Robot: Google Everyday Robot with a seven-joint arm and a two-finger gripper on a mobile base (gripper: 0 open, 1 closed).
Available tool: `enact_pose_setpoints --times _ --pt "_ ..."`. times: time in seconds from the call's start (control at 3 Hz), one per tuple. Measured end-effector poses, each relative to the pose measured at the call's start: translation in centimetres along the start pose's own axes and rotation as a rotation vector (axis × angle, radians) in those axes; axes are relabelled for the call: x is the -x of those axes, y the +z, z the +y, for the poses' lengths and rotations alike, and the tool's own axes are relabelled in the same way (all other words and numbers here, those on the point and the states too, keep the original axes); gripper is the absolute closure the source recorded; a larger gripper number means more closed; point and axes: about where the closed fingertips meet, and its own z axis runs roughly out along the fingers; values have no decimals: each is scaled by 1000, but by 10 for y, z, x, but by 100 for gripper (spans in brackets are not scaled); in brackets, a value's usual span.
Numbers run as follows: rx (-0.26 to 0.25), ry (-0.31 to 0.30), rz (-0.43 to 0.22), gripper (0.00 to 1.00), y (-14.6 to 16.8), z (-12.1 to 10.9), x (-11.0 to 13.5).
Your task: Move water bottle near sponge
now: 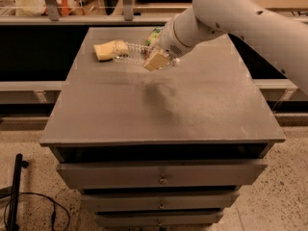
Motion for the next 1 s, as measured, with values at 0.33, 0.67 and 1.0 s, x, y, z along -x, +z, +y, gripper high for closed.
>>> enact_pose_setpoints --times 0.33,0.67,1.0 --pt "-8 -24 30 100 16 -5 5" --pt "-18 -50 56 100 34 -9 10" --pt "-24 -76 80 100 59 -18 16"
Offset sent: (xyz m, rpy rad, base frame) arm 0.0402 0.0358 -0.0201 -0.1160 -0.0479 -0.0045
